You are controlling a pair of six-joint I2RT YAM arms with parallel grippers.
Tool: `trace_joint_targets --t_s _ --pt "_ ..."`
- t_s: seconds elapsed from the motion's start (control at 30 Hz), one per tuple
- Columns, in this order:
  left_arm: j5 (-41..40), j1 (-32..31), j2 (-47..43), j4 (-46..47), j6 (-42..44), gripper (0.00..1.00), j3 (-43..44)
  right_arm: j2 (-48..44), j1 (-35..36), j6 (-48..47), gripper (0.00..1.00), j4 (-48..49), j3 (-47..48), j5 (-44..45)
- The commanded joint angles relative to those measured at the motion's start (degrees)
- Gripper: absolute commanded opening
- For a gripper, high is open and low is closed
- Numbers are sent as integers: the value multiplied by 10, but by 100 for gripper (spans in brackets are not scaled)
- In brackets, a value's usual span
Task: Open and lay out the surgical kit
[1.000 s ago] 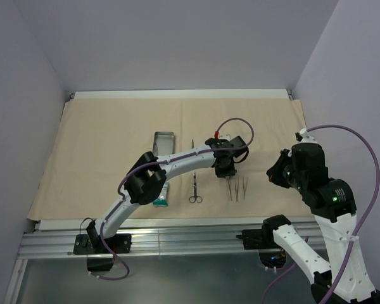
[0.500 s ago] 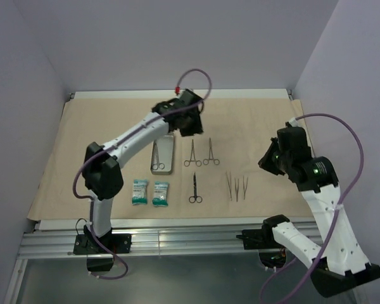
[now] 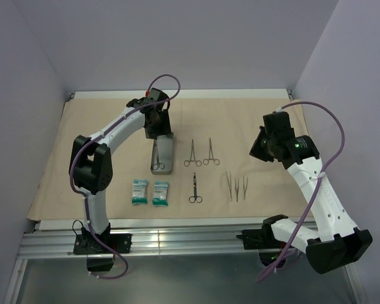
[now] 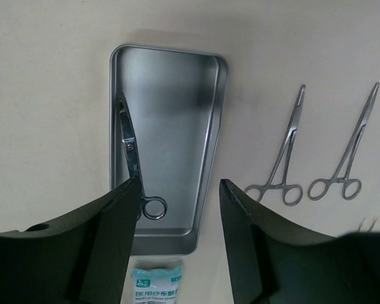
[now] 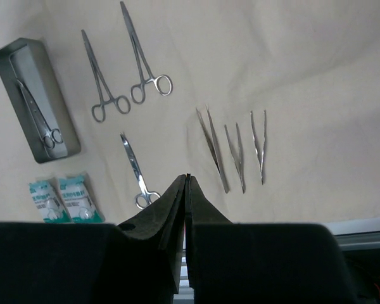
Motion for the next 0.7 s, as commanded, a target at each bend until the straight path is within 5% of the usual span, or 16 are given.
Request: trace_joint_targets --t_s 0.0,0.3,0.67 --pt "17 4 0 5 3 58 -13 6 4 0 8 29 21 0" --pt "13 4 -22 35 -48 52 -99 8 4 -22 8 26 26 3" --pt "-20 -32 8 2 -58 46 -75 4 3 -45 8 18 27 10"
